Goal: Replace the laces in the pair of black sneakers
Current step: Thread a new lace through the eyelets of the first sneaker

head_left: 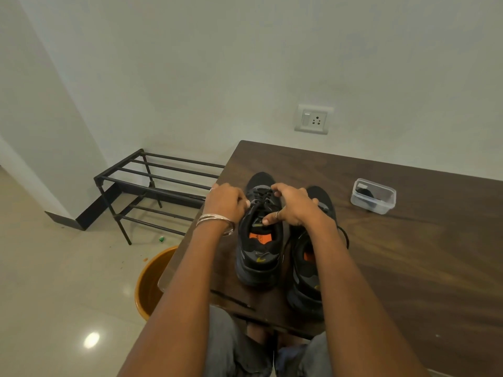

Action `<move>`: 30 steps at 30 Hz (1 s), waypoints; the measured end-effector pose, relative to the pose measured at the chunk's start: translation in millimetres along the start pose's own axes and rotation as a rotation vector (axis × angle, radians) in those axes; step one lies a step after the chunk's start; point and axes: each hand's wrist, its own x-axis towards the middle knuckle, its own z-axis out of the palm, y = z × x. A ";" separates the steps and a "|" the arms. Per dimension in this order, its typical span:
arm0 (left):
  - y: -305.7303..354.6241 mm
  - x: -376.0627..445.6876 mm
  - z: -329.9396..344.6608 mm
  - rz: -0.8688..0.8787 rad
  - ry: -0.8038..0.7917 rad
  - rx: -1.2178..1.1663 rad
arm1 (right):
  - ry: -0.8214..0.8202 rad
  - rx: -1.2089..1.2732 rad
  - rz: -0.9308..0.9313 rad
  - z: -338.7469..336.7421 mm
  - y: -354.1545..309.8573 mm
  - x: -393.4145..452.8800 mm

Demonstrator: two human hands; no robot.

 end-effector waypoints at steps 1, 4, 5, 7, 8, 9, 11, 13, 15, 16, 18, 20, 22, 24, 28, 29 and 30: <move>-0.6 -0.1 2.3 -0.053 0.010 -0.108 | -0.002 0.008 -0.003 -0.1 0.2 0.1; 1.1 1.9 3.8 -0.287 0.075 -0.602 | -0.026 0.040 -0.013 0.5 0.9 1.6; 3.3 3.7 0.3 -0.375 0.122 -0.866 | -0.037 0.046 -0.014 1.3 1.1 2.7; 7.7 4.8 -12.6 -0.489 0.209 -1.548 | -0.050 0.064 -0.013 2.2 2.3 4.4; 7.3 4.5 -18.3 -0.482 0.257 -1.806 | -0.056 0.076 -0.013 2.1 3.0 5.0; 5.6 4.3 -21.8 -0.448 0.303 -1.969 | -0.062 0.087 -0.014 1.8 4.0 5.4; 1.2 3.5 -22.6 -0.396 0.335 -2.044 | -0.071 0.098 -0.017 1.6 5.4 6.0; 0.7 0.8 -19.3 -0.382 0.314 -1.767 | -0.072 0.103 -0.015 1.4 6.7 6.0; -3.0 -1.6 -11.4 -0.311 0.249 -1.144 | -0.074 0.103 -0.014 2.4 5.8 6.5; -5.0 -2.2 -6.4 -0.247 0.199 -0.875 | -0.073 0.103 -0.017 2.7 5.4 6.6; -6.8 -3.7 2.0 -0.146 0.058 -0.577 | -0.068 0.116 -0.019 2.3 5.6 6.3; -4.4 -4.8 5.0 -0.087 -0.010 -0.431 | -0.066 0.131 -0.025 0.7 6.2 5.9; -2.6 -4.6 4.3 -0.052 -0.006 -0.381 | -0.073 0.135 -0.030 0.0 5.9 5.3; -0.9 -3.0 3.2 -0.037 0.002 -0.364 | -0.074 0.137 -0.027 0.4 5.9 5.3; -1.4 -2.7 6.8 -0.079 0.064 -0.408 | -0.077 0.142 -0.020 1.2 6.5 6.2; -0.9 -2.5 6.9 -0.085 0.106 -0.433 | -0.078 0.140 -0.021 1.4 6.1 6.2; 0.3 -2.3 6.1 -0.090 0.157 -0.461 | -0.078 0.139 -0.019 1.6 5.5 6.0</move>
